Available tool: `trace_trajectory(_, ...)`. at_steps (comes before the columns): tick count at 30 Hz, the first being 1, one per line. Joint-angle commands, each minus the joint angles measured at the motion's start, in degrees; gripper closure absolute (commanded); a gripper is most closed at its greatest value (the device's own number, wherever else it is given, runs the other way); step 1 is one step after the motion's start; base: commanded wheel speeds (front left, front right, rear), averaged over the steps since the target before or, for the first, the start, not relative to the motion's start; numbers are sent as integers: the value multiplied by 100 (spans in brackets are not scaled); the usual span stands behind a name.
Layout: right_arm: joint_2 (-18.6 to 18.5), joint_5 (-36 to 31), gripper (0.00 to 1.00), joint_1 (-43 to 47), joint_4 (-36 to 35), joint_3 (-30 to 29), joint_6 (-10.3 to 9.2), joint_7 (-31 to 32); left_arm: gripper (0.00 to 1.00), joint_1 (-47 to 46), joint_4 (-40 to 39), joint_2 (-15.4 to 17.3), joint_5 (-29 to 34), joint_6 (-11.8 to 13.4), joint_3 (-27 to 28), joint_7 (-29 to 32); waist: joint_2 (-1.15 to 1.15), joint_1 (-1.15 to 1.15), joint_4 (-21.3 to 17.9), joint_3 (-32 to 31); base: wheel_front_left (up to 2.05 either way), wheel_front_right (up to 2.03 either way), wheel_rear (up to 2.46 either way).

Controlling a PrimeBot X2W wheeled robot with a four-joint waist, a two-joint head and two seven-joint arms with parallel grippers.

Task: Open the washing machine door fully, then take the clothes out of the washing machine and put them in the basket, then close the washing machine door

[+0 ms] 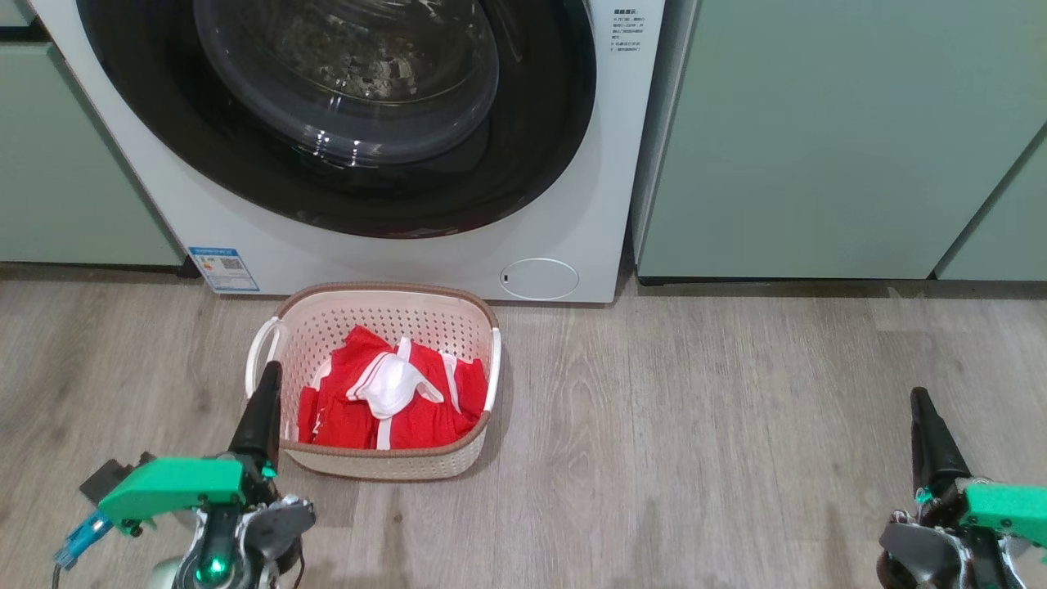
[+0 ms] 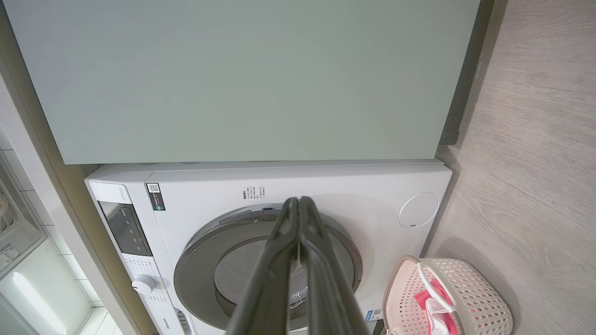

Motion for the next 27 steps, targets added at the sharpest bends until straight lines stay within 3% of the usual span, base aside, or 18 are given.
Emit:
trace_trajectory(1, -105, 35, 100, -268, -238, 108, -3, 33, 100, -146, -205, 33, -23, 4, 183, 35, 0, 0, 0, 0, 0, 0, 0)
trace_trajectory(27, -105, 36, 100, -268, -238, 109, -3, 33, 100, -146, -206, 33, -23, 4, 183, 35, 0, 0, 0, 0, 0, 0, 0)
